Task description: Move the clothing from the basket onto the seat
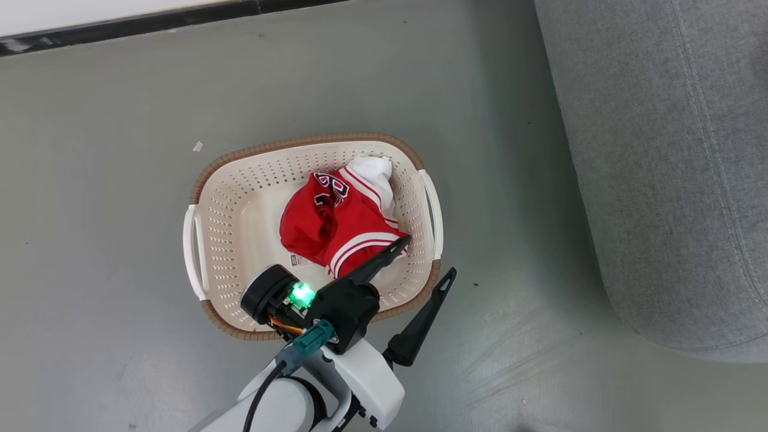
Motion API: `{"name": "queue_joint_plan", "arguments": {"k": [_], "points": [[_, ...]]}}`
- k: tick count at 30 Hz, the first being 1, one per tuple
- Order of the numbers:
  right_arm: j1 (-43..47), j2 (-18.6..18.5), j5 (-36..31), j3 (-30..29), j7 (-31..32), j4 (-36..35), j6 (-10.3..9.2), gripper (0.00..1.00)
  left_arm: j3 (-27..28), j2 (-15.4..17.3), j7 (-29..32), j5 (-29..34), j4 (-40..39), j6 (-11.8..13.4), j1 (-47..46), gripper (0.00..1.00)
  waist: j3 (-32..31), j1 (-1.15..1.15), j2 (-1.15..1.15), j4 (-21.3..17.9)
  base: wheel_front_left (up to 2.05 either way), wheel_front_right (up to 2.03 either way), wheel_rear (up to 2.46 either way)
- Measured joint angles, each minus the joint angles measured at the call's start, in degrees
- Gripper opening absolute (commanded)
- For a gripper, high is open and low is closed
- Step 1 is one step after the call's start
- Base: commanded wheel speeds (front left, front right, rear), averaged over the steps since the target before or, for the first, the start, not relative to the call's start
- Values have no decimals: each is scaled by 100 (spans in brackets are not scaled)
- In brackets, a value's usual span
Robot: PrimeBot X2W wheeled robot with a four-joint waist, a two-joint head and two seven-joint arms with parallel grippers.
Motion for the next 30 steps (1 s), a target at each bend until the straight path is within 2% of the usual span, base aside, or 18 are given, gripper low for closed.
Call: {"name": "queue_joint_plan", "arguments": {"k": [1, 4, 6, 8, 16, 25, 30], "points": [[-1, 20, -25, 56, -48, -2, 0, 37, 26, 11, -3, 0, 1, 15, -8, 100, 9, 0, 0, -18, 0, 0, 0], [-2, 48, -52, 136, -149, 1, 0, 53, 69, 23, -55, -1, 18, 14, -51, 100, 0, 0, 0, -63, 0, 0, 0], [1, 36, -124, 223, -237, -5, 0, 85, 80, 16, -86, -2, 29, 14, -64, 100, -22, 0, 0, -80, 0, 0, 0], [8, 30, -244, 330, -394, -20, 0, 100, 112, 4, -134, -7, 67, 10, -64, 100, -68, 0, 0, -104, 0, 0, 0], [161, 160, -270, 526, -581, -115, 0, 100, 253, -19, -343, -70, 178, 7, -64, 100, -235, 0, 0, -169, 0, 0, 0], [719, 288, -260, 820, -709, -293, 0, 100, 358, -23, -557, -160, 358, -20, -60, 100, -516, 0, 0, -266, 0, 0, 0], [1010, 536, -299, 1139, -748, -616, 0, 100, 426, -27, -709, -211, 478, -20, -22, 100, -712, 0, 0, -294, 0, 0, 0]]}}
